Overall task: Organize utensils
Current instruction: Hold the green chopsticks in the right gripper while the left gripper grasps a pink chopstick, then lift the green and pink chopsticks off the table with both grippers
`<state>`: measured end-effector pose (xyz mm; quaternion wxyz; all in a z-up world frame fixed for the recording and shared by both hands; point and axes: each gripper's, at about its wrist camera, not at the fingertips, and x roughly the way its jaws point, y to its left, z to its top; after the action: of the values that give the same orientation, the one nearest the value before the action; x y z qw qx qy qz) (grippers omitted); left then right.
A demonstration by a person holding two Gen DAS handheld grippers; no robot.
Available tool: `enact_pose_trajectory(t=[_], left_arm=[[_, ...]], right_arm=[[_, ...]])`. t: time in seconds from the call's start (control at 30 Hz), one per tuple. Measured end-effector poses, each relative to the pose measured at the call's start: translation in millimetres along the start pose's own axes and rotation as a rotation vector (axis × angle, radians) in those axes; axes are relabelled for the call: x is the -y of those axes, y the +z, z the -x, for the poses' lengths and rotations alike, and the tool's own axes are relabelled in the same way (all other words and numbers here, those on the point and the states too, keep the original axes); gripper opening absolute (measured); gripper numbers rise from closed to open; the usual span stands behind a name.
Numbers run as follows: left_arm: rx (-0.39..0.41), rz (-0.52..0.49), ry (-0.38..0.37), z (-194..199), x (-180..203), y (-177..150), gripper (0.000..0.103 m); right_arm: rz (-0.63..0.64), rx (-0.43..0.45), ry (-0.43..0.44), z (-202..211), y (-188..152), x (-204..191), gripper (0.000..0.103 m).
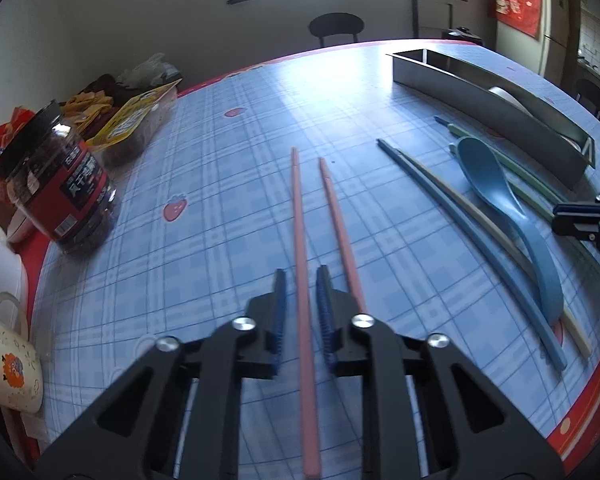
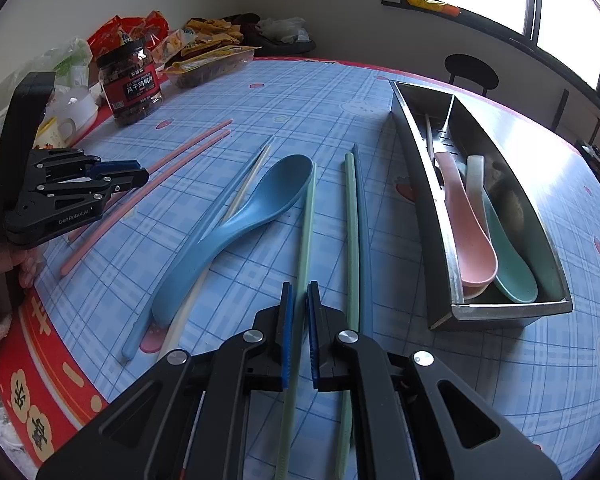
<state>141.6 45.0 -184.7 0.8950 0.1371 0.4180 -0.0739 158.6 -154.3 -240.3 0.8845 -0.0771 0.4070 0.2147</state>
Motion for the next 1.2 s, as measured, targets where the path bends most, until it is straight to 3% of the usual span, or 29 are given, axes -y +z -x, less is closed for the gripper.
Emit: enact_pose_trajectory(t=[0.2, 0.57, 1.2], left_arm=[[0.003, -0.012, 0.007, 1.8, 2.4, -0.1, 0.011], [0.086, 0.155, -0.039, 18.3, -29.3, -5.6, 0.01], [0.14, 0.204, -0.049, 28.2, -38.8, -8.0, 0.01]], right_arm=[[-0.006, -0.001, 0.01, -1.3, 0.7, 0.8, 0.008], [0.008, 0.001, -0.008, -1.2, 0.8, -1.5, 0.008], [0.136, 0.009, -0.155, -3.0, -1.4, -27.0, 0.008]])
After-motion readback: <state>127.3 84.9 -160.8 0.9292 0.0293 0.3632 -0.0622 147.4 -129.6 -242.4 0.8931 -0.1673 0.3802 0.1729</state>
